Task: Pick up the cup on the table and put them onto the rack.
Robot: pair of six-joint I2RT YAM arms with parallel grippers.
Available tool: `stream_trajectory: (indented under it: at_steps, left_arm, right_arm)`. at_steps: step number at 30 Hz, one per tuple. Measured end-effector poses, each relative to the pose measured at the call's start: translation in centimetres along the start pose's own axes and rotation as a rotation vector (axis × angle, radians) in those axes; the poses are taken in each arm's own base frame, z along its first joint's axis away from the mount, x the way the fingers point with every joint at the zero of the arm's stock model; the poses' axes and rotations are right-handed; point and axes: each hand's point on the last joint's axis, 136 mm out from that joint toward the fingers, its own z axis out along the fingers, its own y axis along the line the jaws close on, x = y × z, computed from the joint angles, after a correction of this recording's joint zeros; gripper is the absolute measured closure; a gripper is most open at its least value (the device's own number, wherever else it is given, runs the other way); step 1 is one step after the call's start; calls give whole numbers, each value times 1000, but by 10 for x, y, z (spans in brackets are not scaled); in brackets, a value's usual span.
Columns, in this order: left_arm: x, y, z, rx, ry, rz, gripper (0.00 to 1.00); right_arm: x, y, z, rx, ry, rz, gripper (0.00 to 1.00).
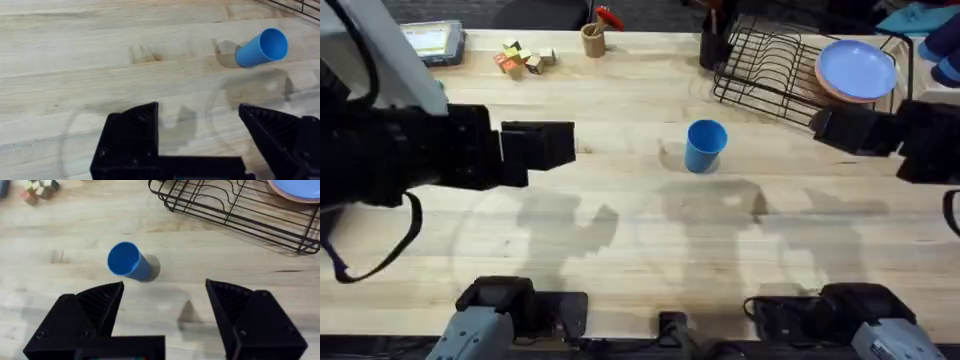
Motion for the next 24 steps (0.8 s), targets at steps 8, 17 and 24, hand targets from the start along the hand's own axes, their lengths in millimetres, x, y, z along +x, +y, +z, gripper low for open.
stream_trajectory:
  at_steps: [8, 17, 24]
  left_arm:
    - [0, -1, 0, 3, 1, 0, 8]
    - [0, -2, 0, 10, 0, 0, 8]
    - [0, -2, 0, 11, 0, 0, 8]
  right_arm:
    - [2, -3, 14, 7, 53, 44, 3]
    - [11, 1, 38, -5, 152, 39, 4]
    - [1, 28, 71, -86, 162, -31, 4]
